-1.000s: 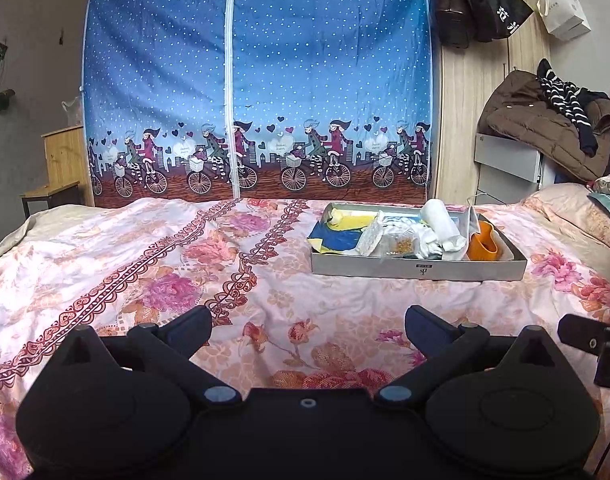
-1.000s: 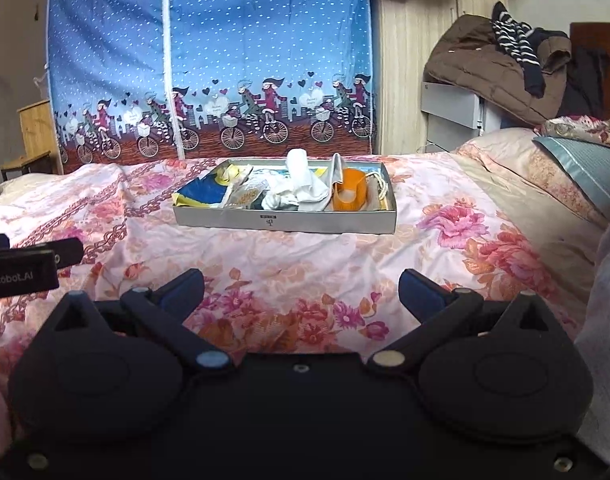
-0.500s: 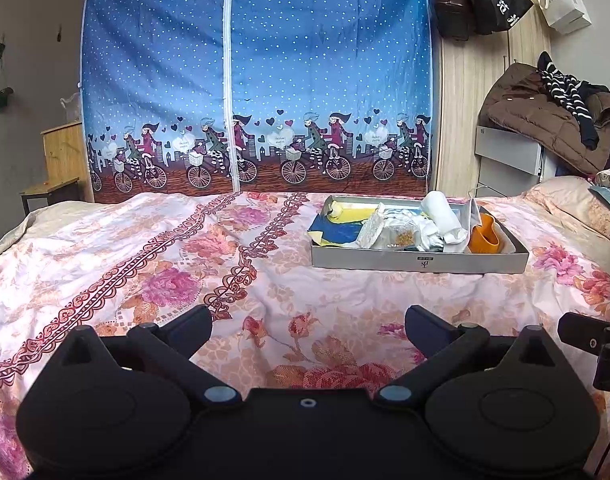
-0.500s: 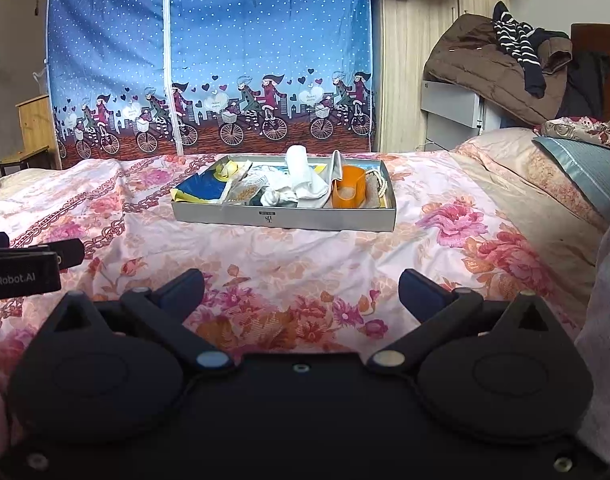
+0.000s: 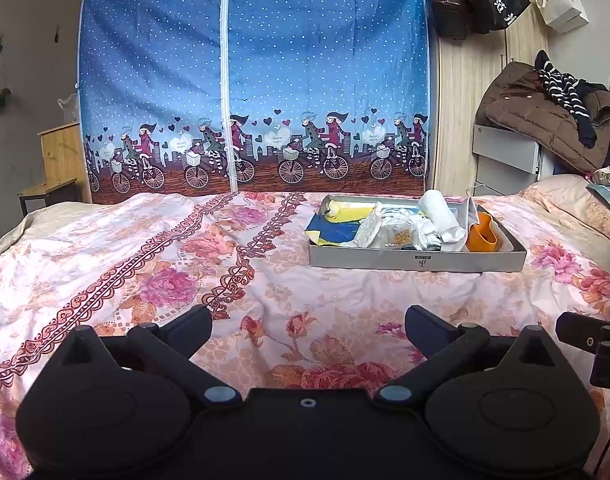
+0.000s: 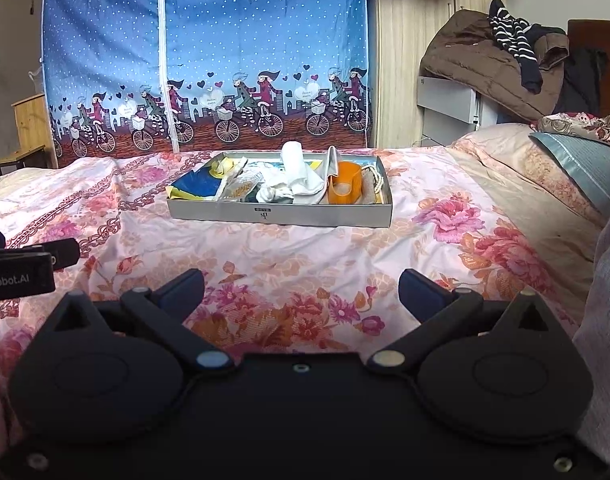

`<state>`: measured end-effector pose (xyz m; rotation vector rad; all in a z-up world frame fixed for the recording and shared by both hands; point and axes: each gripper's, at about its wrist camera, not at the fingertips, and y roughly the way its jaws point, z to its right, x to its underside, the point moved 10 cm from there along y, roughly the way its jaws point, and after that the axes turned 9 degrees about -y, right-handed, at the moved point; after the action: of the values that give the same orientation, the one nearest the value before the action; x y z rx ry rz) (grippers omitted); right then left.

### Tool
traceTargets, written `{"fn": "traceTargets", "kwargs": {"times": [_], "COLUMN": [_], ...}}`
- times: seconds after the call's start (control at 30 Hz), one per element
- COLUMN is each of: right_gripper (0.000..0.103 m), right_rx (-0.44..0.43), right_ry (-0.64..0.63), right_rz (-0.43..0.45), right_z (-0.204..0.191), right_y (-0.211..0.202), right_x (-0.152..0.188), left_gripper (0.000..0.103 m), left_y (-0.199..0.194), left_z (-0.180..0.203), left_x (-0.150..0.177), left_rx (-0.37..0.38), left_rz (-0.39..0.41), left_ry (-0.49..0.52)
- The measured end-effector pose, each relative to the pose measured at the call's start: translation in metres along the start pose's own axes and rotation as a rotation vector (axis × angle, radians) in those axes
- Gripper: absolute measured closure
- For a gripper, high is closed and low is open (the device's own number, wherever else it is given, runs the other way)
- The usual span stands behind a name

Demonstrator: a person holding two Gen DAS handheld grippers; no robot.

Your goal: Organize soft objects

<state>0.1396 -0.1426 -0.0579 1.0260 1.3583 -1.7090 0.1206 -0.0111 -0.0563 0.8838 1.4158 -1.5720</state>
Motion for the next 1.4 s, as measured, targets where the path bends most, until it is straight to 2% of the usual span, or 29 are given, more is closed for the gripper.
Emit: {"fn": "traceTargets", "kwargs": {"times": [1.4], "right_gripper": [0.000], "right_rx": [0.001], "right_ry": [-0.003], "right_rz": [-0.006], "right_z": [-0.0003], "right_y": [-0.0002], "right_x": [0.0017], "left_gripper": [0.001], "left_y": [-0.0002], "left_z": [0.0028], "left_x": [0.0019], "left_rx": [0.006], "left_rz": [-0.002], "left_ry": [0.011]}}
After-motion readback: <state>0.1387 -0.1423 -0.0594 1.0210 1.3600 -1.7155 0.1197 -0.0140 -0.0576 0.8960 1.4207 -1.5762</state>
